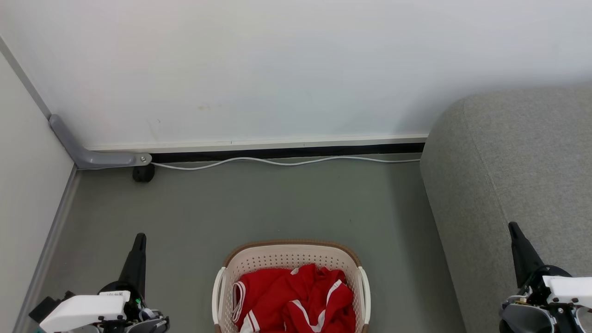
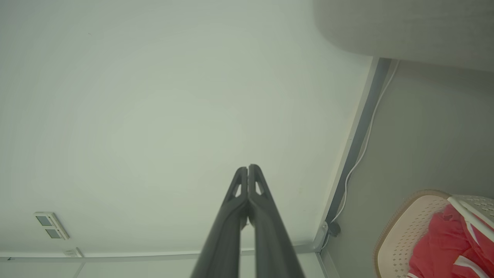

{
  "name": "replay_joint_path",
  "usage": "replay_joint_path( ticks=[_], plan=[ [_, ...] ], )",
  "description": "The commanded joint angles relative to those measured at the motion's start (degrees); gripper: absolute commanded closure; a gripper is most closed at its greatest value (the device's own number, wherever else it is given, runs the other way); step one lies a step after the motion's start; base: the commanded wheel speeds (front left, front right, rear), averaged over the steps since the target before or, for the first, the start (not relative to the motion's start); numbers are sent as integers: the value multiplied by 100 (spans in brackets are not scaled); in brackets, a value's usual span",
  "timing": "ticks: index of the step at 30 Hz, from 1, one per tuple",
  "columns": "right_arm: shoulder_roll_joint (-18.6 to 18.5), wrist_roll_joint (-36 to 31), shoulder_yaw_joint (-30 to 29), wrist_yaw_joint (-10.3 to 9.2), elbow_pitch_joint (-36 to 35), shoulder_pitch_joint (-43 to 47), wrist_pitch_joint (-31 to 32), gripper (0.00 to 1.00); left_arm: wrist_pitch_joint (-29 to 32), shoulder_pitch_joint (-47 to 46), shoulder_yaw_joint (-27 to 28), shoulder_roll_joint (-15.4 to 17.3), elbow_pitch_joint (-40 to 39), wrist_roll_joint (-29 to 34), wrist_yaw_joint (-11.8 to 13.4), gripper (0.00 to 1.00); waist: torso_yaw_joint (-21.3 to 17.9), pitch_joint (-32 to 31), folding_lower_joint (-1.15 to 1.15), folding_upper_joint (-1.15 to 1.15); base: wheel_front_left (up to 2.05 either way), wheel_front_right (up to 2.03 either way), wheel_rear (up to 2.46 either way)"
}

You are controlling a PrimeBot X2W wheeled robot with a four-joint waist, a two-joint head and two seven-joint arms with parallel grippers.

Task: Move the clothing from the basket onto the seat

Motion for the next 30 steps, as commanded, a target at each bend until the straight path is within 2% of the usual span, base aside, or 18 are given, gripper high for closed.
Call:
replay_joint_path(
  ticks=[1, 30],
  plan=[
    [-57, 68, 96, 25, -177, -95, 41, 100, 35, -332, 186, 101, -165, -23, -46, 100, 0, 0, 0, 0, 0, 0, 0],
    [-57, 68, 96, 25, -177, -95, 41, 100, 35, -332, 186, 101, -165, -23, -46, 100, 0, 0, 0, 0, 0, 0, 0]
  ],
)
